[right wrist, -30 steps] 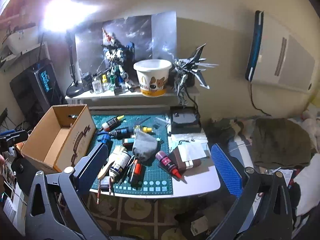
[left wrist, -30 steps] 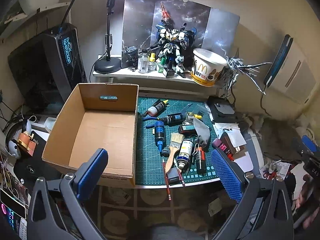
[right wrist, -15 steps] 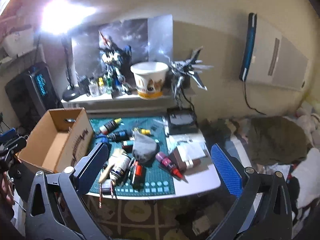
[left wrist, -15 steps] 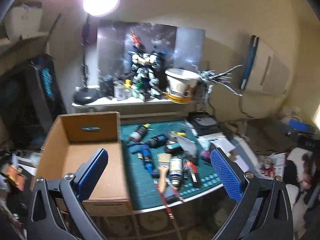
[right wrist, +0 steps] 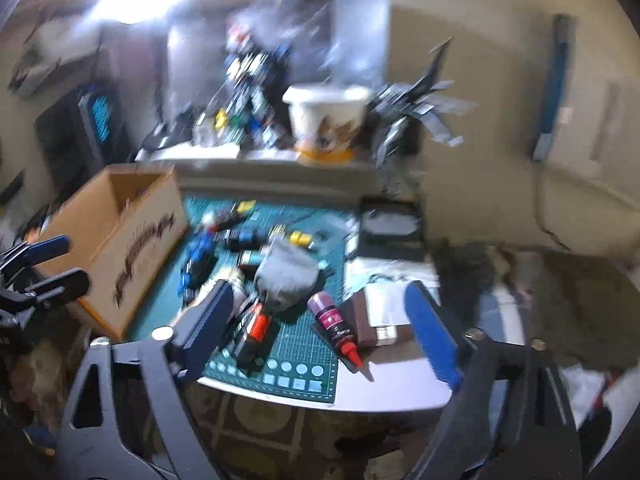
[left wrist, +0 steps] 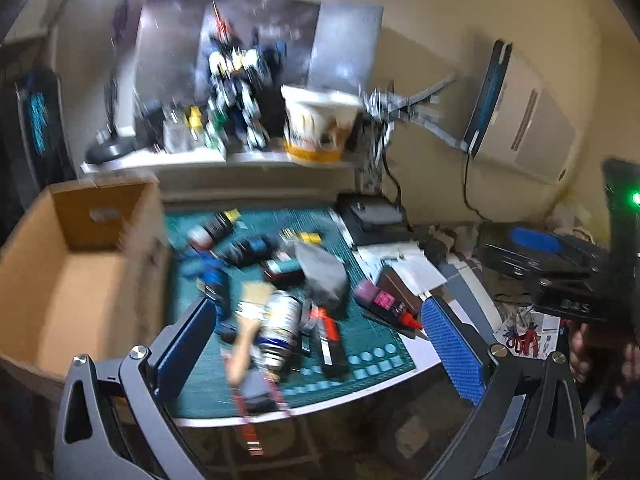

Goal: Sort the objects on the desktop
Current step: 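Grasp the magenta Magenta ink bottle with the right tool while the left tool grasps the orange-black spray can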

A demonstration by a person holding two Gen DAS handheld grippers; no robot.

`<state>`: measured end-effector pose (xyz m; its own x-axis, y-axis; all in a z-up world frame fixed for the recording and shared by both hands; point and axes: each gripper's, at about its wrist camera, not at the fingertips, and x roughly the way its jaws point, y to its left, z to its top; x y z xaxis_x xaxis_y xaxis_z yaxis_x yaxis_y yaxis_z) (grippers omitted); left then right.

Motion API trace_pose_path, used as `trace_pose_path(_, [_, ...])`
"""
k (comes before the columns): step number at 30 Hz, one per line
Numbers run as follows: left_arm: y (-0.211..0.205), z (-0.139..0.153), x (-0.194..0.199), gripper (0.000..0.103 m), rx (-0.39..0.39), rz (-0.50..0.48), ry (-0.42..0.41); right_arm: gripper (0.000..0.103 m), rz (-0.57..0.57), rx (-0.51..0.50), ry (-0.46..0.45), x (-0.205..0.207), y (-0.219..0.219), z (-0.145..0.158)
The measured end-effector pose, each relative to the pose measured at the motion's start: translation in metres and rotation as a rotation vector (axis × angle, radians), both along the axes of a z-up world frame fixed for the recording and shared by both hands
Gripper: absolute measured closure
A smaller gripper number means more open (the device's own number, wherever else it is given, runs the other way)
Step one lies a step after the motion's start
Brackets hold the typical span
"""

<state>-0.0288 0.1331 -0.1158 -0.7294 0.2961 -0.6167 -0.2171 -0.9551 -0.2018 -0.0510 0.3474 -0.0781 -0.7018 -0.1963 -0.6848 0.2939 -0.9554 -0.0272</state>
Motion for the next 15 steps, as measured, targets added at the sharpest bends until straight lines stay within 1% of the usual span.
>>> trace_pose_path(1, [0.013,-0.012,-0.005,0.003,-0.005,0.012,-0.009,0.045,0.050,-0.006,-0.032,-0.013,0.004,-0.015])
trace_pose_path(2, [0.026,-0.026,-0.010,0.012,-0.019,0.027,-0.023,0.046,0.099,-0.013,-0.064,-0.027,0.007,-0.030])
trace_pose_path(4, [0.050,-0.058,-0.022,0.020,-0.046,0.062,-0.063,0.047,0.166,-0.042,-0.126,-0.050,0.015,-0.057])
trace_pose_path(5, [0.057,-0.071,-0.028,0.022,-0.043,0.079,-0.084,0.047,0.203,-0.059,-0.157,-0.065,0.020,-0.074])
trace_pose_path(7, [0.067,-0.097,-0.038,0.023,-0.038,0.138,-0.111,0.047,0.254,-0.066,-0.191,-0.081,0.026,-0.100])
trace_pose_path(9, [0.073,-0.120,-0.047,0.023,-0.046,0.200,-0.144,0.047,0.320,-0.042,-0.238,-0.098,0.025,-0.128])
trace_pose_path(11, [0.073,-0.140,-0.053,0.024,-0.055,0.258,-0.183,0.047,0.361,-0.011,-0.267,-0.110,0.022,-0.144])
trace_pose_path(13, [0.073,-0.151,-0.055,0.024,-0.074,0.302,-0.196,0.047,0.396,0.009,-0.288,-0.119,0.019,-0.157])
trace_pose_path(15, [0.075,-0.155,-0.054,0.024,-0.083,0.320,-0.201,0.047,0.418,0.014,-0.303,-0.125,0.017,-0.165])
